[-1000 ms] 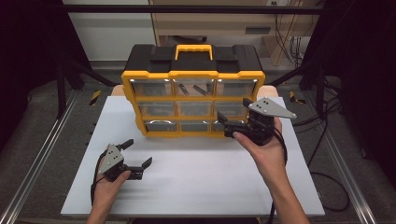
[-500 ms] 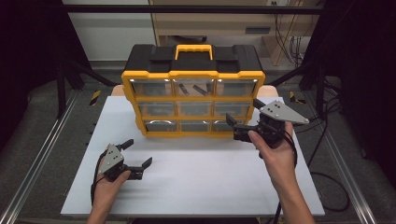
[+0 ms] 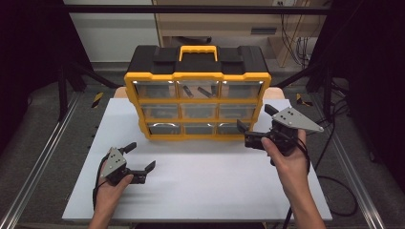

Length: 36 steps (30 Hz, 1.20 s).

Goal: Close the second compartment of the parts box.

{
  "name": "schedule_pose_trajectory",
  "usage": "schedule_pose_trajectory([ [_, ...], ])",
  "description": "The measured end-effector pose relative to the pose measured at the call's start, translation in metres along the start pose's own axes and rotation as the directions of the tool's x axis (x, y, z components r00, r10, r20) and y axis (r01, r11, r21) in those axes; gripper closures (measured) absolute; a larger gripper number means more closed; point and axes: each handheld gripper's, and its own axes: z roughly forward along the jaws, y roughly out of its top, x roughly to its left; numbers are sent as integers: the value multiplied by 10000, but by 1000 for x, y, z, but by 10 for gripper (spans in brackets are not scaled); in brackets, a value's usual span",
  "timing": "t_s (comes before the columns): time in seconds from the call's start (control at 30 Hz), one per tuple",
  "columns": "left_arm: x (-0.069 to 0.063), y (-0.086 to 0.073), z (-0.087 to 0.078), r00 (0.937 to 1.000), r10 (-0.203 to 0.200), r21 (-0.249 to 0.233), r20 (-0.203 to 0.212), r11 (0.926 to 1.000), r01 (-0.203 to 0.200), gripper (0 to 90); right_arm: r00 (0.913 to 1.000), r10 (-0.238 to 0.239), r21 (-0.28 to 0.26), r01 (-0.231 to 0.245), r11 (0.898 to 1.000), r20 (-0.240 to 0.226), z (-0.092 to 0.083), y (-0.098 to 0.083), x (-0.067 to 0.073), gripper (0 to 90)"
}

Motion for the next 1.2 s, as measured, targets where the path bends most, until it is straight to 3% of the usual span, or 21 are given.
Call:
schedule_pose_trajectory([
  [0.37, 0, 0, 0, 10000, -14, 17, -22, 10000, 14, 16, 9997, -171, -5, 171, 9999, 161, -10, -15, -8, 36],
  [1.2, 2, -1, -1, 10000, -78, 5, -24, 10000, 78, 14, 9973, 528, 107, -534, 9985, 501, -33, -58, -31, 43],
])
